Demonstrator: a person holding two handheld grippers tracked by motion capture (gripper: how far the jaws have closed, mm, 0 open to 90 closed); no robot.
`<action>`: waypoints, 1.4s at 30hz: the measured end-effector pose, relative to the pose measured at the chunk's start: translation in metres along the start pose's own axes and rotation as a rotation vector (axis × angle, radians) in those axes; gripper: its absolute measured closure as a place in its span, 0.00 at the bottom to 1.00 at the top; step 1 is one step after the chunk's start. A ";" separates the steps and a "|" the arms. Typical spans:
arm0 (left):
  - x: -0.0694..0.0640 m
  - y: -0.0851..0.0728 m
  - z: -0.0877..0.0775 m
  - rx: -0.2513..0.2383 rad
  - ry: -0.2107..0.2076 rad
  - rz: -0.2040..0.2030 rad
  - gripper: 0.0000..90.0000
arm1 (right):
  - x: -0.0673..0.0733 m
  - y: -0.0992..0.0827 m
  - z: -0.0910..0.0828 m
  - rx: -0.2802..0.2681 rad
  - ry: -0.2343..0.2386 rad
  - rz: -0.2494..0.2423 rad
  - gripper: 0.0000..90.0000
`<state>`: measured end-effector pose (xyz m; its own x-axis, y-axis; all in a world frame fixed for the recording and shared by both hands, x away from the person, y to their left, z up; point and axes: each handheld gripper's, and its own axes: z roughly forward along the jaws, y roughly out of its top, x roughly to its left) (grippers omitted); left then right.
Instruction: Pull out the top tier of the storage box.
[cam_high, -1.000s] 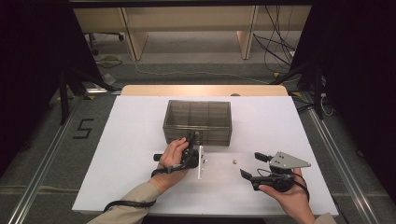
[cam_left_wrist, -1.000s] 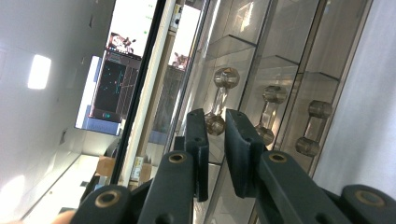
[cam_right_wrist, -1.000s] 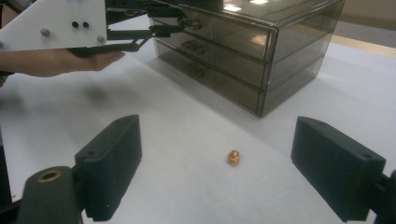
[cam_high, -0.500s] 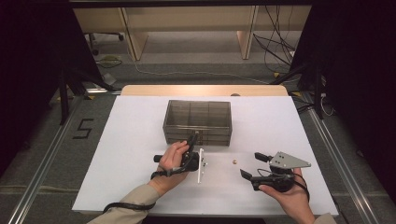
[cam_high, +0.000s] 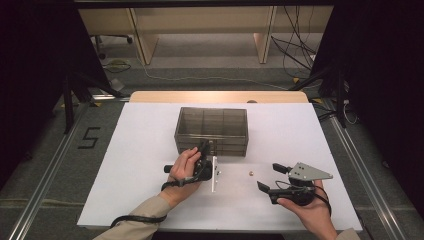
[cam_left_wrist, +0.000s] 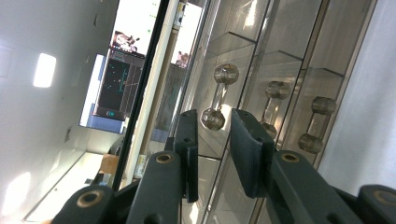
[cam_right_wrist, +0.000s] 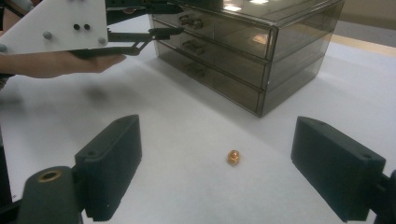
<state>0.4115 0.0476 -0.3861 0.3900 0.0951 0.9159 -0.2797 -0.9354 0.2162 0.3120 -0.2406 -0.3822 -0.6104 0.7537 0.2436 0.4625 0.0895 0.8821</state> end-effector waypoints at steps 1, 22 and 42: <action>0.000 0.000 0.001 0.002 -0.002 0.000 0.81 | 0.000 0.000 0.000 0.001 0.000 -0.001 0.19; -0.003 0.002 0.003 0.009 0.026 0.024 0.88 | 0.000 0.000 0.000 -0.001 0.000 0.000 0.19; -0.004 0.004 -0.001 0.015 0.029 0.032 0.89 | 0.000 0.000 0.000 -0.002 0.000 0.000 0.19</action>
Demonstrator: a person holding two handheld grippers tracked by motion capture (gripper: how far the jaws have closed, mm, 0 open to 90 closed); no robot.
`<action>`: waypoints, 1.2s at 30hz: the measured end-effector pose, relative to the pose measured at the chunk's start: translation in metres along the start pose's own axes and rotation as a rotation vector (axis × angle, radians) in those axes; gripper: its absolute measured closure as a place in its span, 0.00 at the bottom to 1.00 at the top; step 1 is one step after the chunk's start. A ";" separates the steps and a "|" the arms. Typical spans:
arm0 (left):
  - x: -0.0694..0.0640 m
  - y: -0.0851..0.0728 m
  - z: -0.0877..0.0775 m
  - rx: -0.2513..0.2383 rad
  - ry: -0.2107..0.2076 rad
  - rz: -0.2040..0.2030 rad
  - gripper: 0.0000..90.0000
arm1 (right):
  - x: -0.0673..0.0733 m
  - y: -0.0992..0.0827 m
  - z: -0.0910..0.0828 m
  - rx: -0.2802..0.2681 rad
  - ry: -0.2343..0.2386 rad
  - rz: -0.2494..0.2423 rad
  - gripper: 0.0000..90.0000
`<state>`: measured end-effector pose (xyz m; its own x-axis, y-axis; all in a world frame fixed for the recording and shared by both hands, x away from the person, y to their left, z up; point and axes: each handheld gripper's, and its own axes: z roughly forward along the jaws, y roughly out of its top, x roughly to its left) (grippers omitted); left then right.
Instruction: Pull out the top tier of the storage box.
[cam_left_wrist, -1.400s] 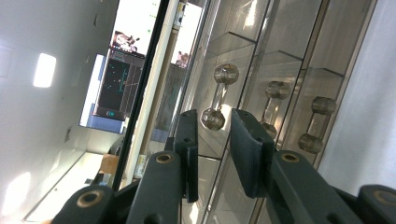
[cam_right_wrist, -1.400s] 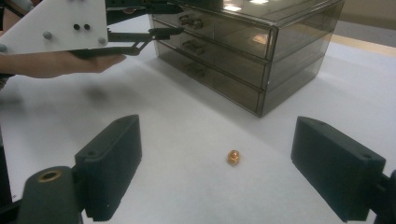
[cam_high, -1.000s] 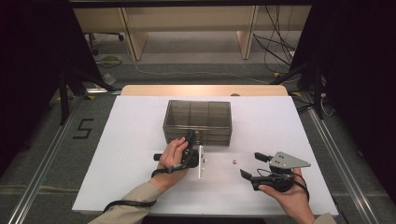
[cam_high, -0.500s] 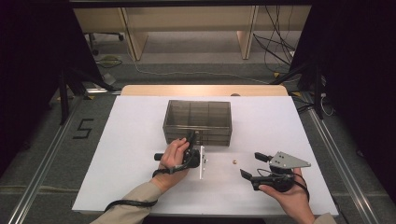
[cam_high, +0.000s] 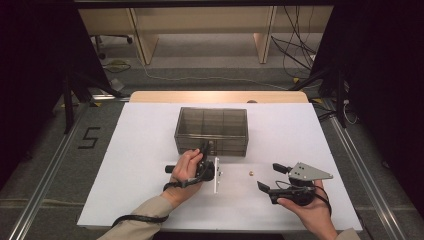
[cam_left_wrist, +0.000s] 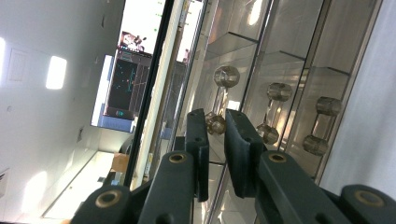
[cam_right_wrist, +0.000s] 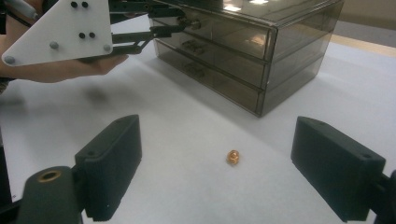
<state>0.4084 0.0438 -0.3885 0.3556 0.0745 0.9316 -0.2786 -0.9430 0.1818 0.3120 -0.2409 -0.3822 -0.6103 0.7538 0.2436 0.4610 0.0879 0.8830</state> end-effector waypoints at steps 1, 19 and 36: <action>0.000 0.000 0.000 -0.003 0.000 0.000 0.89 | 0.000 0.000 0.000 0.000 0.000 0.000 0.19; -0.002 0.001 -0.007 -0.003 -0.001 0.009 0.89 | 0.000 0.000 -0.001 -0.001 -0.001 0.000 0.19; 0.006 -0.002 -0.020 -0.014 -0.106 -0.071 0.72 | 0.000 0.000 -0.001 -0.001 -0.002 0.001 0.19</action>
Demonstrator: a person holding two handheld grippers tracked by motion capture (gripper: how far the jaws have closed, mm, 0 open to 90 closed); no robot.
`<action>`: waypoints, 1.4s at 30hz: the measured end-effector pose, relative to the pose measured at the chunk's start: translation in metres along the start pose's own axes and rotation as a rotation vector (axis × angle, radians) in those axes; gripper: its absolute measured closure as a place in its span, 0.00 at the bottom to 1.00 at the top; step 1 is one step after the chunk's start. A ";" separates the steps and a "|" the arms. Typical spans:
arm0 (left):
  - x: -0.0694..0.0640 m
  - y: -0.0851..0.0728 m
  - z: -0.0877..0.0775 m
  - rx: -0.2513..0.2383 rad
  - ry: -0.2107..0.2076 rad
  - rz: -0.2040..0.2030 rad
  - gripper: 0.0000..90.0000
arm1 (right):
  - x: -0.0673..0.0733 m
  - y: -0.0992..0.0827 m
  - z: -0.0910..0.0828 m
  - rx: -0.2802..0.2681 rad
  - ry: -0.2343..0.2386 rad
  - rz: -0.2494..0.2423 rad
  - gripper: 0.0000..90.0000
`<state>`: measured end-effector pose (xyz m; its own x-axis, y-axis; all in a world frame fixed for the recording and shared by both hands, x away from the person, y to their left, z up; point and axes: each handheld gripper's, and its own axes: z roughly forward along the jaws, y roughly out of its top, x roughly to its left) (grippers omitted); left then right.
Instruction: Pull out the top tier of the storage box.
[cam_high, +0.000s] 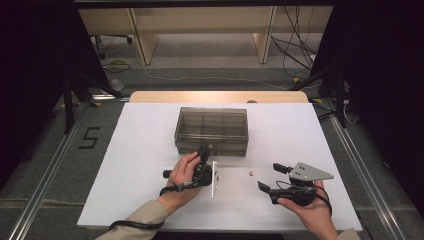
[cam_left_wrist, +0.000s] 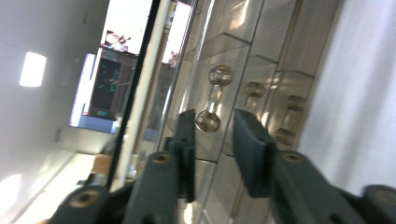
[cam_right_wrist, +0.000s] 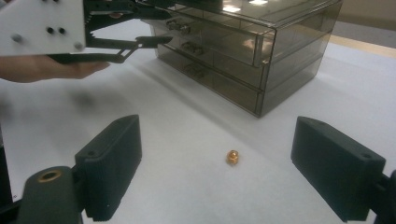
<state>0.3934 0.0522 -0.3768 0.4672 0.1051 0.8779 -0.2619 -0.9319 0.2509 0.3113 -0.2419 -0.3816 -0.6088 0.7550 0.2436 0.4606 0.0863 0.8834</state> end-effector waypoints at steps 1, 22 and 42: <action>0.002 -0.001 -0.002 0.003 -0.046 -0.024 0.66 | 0.000 0.000 0.000 0.000 0.000 0.000 0.19; 0.058 -0.018 -0.012 -0.056 -0.560 -0.419 0.30 | 0.000 0.000 0.001 0.002 0.008 0.001 0.19; 0.114 -0.040 0.012 0.001 -0.652 -0.385 0.53 | 0.000 -0.001 0.002 0.011 0.004 0.008 0.19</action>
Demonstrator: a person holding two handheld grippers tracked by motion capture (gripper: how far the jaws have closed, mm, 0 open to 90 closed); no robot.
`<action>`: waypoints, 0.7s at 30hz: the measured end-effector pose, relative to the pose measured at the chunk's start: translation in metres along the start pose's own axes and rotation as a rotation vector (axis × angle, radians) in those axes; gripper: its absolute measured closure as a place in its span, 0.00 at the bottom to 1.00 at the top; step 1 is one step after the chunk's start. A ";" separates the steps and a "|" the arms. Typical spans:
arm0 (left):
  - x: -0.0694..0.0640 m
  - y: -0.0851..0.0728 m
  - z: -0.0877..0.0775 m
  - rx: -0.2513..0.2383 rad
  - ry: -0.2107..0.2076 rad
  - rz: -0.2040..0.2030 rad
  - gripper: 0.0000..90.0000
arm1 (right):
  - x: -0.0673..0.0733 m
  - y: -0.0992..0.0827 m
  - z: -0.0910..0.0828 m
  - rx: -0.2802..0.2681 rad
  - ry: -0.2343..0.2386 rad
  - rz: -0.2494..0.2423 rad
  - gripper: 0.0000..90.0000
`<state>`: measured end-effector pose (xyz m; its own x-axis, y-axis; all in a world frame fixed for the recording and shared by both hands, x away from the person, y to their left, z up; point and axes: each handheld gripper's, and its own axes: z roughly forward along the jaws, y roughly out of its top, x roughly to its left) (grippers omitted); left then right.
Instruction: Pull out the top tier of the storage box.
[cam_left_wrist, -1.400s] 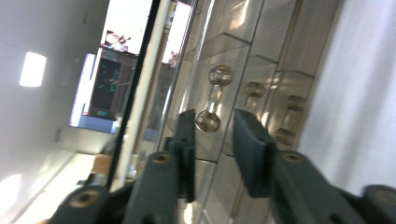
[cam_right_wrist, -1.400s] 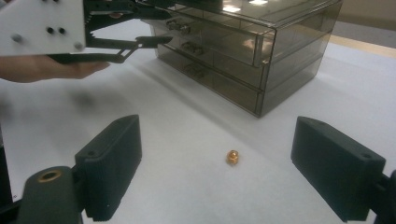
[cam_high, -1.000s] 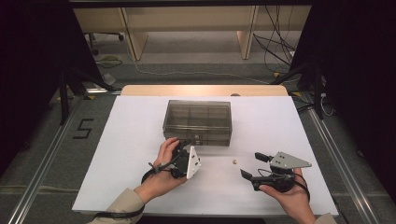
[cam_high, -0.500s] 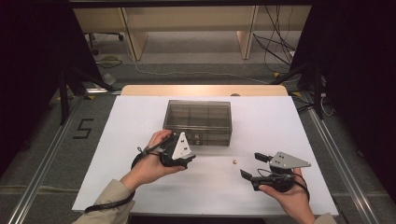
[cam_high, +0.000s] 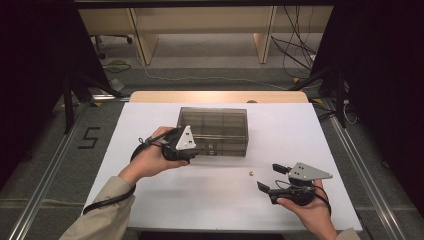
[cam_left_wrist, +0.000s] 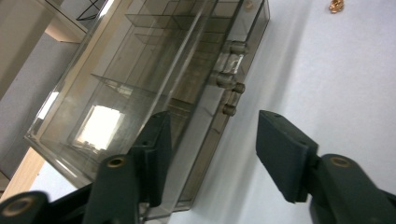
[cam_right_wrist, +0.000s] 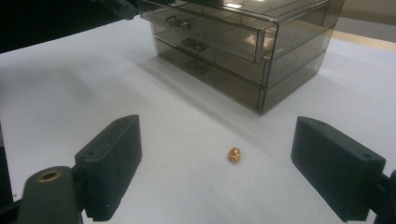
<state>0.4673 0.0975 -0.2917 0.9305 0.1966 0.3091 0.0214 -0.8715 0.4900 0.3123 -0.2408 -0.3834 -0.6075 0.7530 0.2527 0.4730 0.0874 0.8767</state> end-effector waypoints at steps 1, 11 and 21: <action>0.002 0.000 0.000 0.002 -0.002 0.001 0.55 | 0.000 0.000 0.000 0.000 0.000 -0.001 0.19; 0.014 -0.002 0.008 0.062 -0.029 0.062 0.67 | -0.001 0.000 0.001 0.000 0.004 0.005 0.19; 0.021 -0.007 0.015 0.101 -0.063 0.086 0.74 | -0.001 -0.001 0.000 0.000 0.003 0.007 0.19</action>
<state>0.4924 0.1007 -0.3008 0.9517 0.0933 0.2927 -0.0258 -0.9251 0.3787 0.3127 -0.2412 -0.3842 -0.6064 0.7515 0.2597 0.4768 0.0823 0.8751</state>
